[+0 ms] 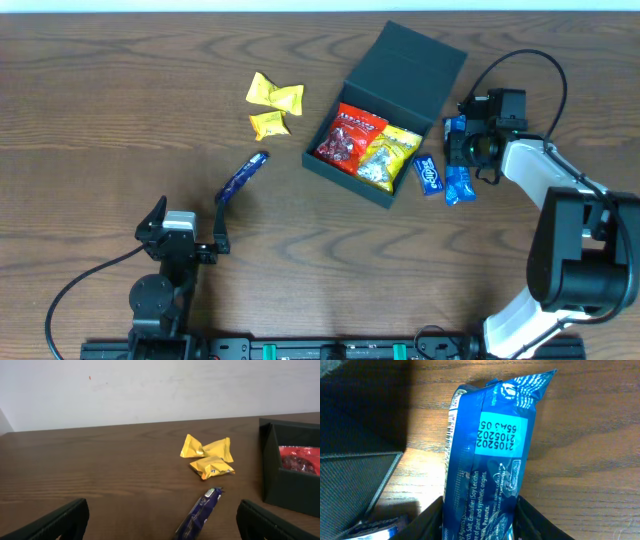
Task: Pack container
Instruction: 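Grasp the blue snack bar upright with the right gripper, then lift the blue bar and lower it into the box's back edge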
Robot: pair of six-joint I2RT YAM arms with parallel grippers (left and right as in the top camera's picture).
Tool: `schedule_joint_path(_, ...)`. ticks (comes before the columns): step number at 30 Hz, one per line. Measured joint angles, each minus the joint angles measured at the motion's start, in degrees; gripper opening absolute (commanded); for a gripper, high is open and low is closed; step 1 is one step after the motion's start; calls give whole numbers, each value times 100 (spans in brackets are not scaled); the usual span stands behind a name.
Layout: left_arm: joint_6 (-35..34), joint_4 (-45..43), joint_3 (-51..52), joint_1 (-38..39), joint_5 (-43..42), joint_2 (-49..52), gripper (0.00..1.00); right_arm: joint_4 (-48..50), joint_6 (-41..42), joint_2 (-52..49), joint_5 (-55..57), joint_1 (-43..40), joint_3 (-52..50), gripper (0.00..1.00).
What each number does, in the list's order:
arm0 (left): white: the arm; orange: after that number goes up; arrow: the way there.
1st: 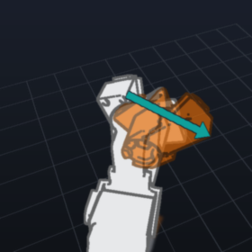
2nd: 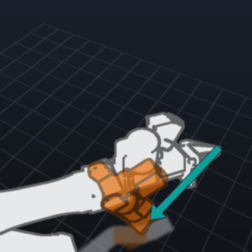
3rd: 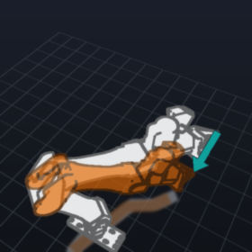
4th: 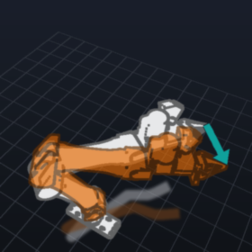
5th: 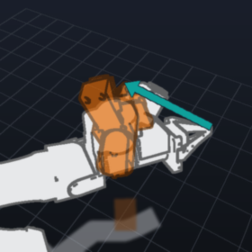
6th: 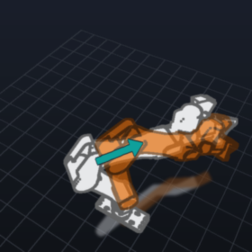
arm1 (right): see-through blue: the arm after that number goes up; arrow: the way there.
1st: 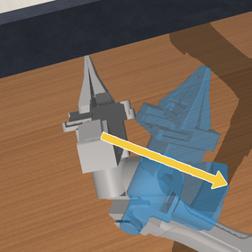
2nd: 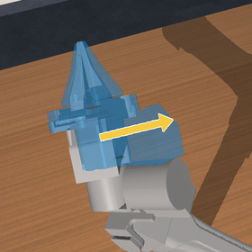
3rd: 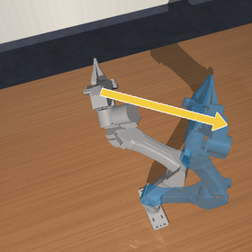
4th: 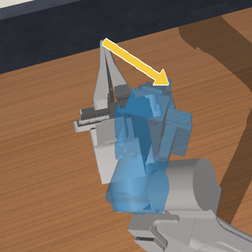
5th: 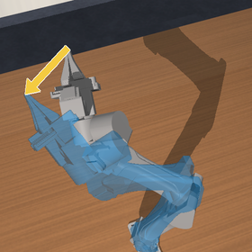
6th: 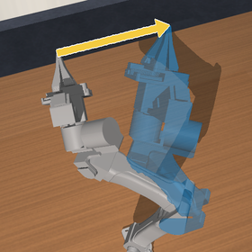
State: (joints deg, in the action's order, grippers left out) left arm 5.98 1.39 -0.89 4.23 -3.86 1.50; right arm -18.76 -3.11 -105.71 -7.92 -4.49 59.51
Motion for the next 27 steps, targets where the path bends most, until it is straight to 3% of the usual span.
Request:
schedule_joint_path(11,0,0,0,0,0,0,95,17,232,0,-2,0,0,30)
schedule_joint_path(27,0,0,0,0,0,0,95,-13,256,17,-157,2,0,26)
